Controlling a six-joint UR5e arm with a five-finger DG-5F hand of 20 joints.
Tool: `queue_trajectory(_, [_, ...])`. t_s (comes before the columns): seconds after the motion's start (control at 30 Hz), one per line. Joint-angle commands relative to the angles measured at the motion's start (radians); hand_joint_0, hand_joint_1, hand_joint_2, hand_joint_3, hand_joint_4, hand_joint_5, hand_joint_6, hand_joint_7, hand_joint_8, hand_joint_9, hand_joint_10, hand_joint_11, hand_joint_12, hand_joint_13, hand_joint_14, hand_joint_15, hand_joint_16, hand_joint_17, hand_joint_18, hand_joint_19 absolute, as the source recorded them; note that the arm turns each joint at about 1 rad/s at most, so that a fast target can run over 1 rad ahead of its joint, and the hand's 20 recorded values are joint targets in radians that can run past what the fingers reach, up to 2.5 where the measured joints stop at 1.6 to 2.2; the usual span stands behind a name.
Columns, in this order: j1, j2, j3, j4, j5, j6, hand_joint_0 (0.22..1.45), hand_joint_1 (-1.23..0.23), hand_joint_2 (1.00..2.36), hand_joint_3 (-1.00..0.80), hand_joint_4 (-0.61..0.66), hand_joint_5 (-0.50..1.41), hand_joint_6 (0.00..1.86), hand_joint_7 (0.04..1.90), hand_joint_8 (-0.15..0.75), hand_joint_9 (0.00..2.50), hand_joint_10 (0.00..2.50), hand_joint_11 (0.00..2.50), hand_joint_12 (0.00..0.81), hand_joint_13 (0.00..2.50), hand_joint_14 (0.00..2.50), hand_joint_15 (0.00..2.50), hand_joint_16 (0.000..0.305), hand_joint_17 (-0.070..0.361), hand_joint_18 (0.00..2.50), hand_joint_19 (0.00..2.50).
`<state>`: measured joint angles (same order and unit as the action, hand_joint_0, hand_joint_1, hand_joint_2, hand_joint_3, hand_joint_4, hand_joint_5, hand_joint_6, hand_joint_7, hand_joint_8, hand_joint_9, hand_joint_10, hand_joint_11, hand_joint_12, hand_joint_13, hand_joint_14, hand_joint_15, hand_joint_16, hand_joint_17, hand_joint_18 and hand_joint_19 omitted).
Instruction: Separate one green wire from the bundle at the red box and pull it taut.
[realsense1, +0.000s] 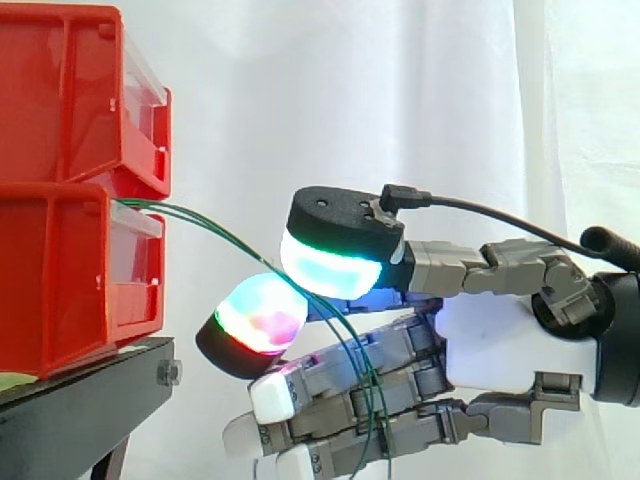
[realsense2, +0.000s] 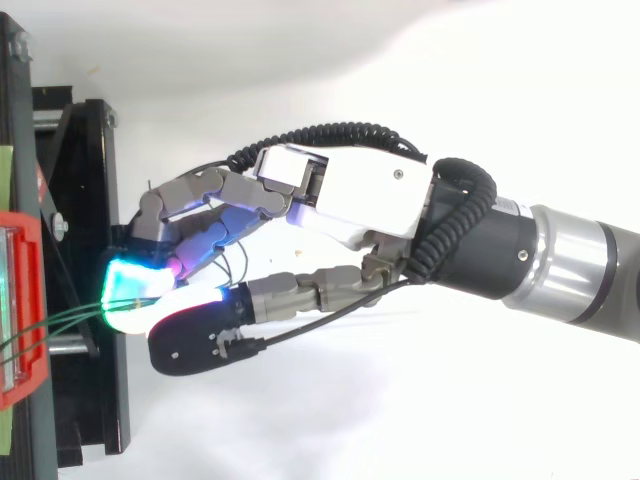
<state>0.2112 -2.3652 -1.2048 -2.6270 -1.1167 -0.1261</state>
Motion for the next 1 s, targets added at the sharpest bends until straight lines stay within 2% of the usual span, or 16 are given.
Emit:
queue_trajectory(0.0, [-0.001, 0.007, 0.002, -0.001, 0.0, 0.0, 0.59, -0.7, 1.01, -0.31, 0.21, -0.2, 0.88, 1.01, 0.302, 0.76, 0.01, 0.46, 0.347, 0.62, 0.01, 0.25, 0.051, 0.114, 0.6, 0.3])
queue_trajectory(0.13, [-0.003, 0.017, 0.004, -0.001, 0.0, -0.004, 0.54, -0.57, 1.0, -0.46, 0.22, -0.18, 0.87, 1.02, 0.318, 0.8, 0.01, 0.46, 0.352, 0.63, 0.01, 0.25, 0.052, 0.117, 0.61, 0.32])
queue_trajectory(0.23, [-0.007, 0.026, 0.002, -0.011, 0.0, -0.004, 0.54, -0.53, 1.0, -0.46, 0.21, -0.18, 0.85, 1.03, 0.319, 0.81, 0.01, 0.45, 0.356, 0.64, 0.01, 0.27, 0.052, 0.117, 0.61, 0.33])
queue_trajectory(0.33, [-0.009, 0.026, 0.002, -0.011, 0.0, -0.004, 0.58, -0.56, 1.01, -0.37, 0.2, -0.18, 0.85, 1.06, 0.319, 0.81, 0.01, 0.46, 0.348, 0.64, 0.01, 0.26, 0.05, 0.113, 0.61, 0.33])
queue_trajectory(0.47, [-0.009, 0.026, 0.004, -0.011, 0.0, -0.006, 0.58, -0.62, 1.02, -0.23, 0.19, -0.18, 0.88, 1.11, 0.316, 0.81, 0.01, 0.47, 0.35, 0.64, 0.01, 0.26, 0.05, 0.113, 0.62, 0.32])
queue_trajectory(0.63, [-0.009, 0.026, 0.002, -0.013, 0.0, -0.006, 0.59, -0.71, 1.02, -0.17, 0.13, -0.18, 0.9, 1.12, 0.312, 0.79, 0.01, 0.49, 0.345, 0.65, 0.01, 0.27, 0.05, 0.112, 0.64, 0.33])
queue_trajectory(0.83, [-0.009, 0.026, 0.002, -0.015, 0.0, -0.006, 0.64, -0.83, 1.02, -0.25, 0.1, -0.19, 0.91, 1.14, 0.303, 0.77, 0.01, 0.5, 0.342, 0.65, 0.01, 0.27, 0.05, 0.112, 0.68, 0.29])
queue_trajectory(0.93, [-0.007, 0.026, 0.002, -0.015, 0.0, -0.012, 0.65, -0.84, 1.01, -0.44, 0.16, -0.19, 0.91, 1.1, 0.297, 0.77, 0.01, 0.5, 0.34, 0.66, 0.01, 0.26, 0.05, 0.112, 0.69, 0.3])
queue_trajectory(0.97, [-0.009, 0.024, 0.002, -0.013, 0.0, -0.021, 0.61, -0.8, 1.0, -0.5, 0.18, -0.18, 0.9, 1.1, 0.297, 0.79, 0.01, 0.5, 0.343, 0.67, 0.01, 0.27, 0.05, 0.112, 0.69, 0.31])
